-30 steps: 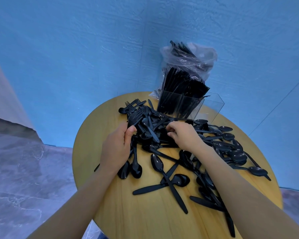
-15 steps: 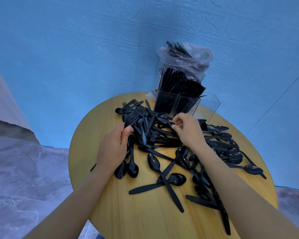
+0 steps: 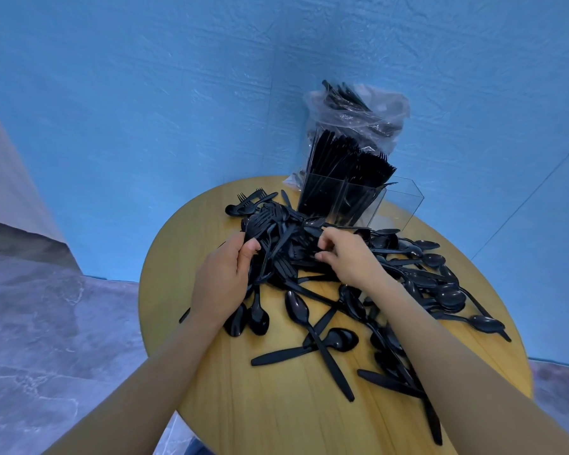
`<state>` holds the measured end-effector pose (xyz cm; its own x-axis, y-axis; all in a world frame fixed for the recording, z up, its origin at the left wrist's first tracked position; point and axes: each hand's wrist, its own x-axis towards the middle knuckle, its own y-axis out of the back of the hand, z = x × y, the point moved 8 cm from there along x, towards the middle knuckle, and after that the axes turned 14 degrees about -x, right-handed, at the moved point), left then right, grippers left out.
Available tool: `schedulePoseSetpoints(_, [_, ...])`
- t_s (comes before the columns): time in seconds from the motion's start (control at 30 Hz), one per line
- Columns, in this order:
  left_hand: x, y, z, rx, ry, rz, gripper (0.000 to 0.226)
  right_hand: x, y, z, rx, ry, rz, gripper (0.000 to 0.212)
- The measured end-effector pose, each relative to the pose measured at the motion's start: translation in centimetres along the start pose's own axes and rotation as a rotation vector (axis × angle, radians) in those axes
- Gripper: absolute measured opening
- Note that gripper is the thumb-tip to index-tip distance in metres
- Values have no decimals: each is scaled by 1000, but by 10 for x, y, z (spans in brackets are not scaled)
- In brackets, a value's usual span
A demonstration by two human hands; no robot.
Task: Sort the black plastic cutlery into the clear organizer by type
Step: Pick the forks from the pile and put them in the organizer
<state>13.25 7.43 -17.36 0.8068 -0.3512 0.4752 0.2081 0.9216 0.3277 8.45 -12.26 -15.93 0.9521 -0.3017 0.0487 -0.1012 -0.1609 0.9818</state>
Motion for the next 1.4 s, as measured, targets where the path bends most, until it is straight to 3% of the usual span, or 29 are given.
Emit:
schedulePoseSetpoints(0.2, [1, 0, 1, -9, 3, -5, 50, -11, 35, 18, 421, -105, 327, 12])
schedulePoseSetpoints(0.3, [0, 1, 3, -26, 7, 2, 43, -18, 42, 8, 488, -73, 365, 12])
schedulePoseSetpoints(0.4, [1, 3, 2, -46, 15, 17, 34, -21, 37, -12, 414, 2, 308, 10])
schedulePoseSetpoints(0.5, [0, 3, 2, -44, 18, 7, 31, -15, 27, -19, 178, 12, 242, 4])
schedulePoseSetpoints(0.73, [-1, 1, 3, -2, 19, -20, 36, 6, -6, -14, -218, -24, -73, 22])
schedulePoseSetpoints(0.83, [-1, -1, 4, 13, 22, -31, 41, 10, -13, -13, -313, -21, -143, 13])
schedulePoseSetpoints(0.97, [0, 1, 4, -2, 31, -22, 35, 10, -12, -11, -334, -5, -164, 42])
schedulePoseSetpoints(1.1, [2, 1, 5, -21, 41, -13, 28, 6, 2, -6, -229, -23, -109, 37])
schedulePoseSetpoints(1.2, [6, 0, 10, -50, 57, -9, 29, 2, 16, -2, -95, -31, -48, 14])
schedulePoseSetpoints(1.4, [19, -9, 30, -136, 72, -28, 27, -8, 44, 3, 328, -44, 178, 15])
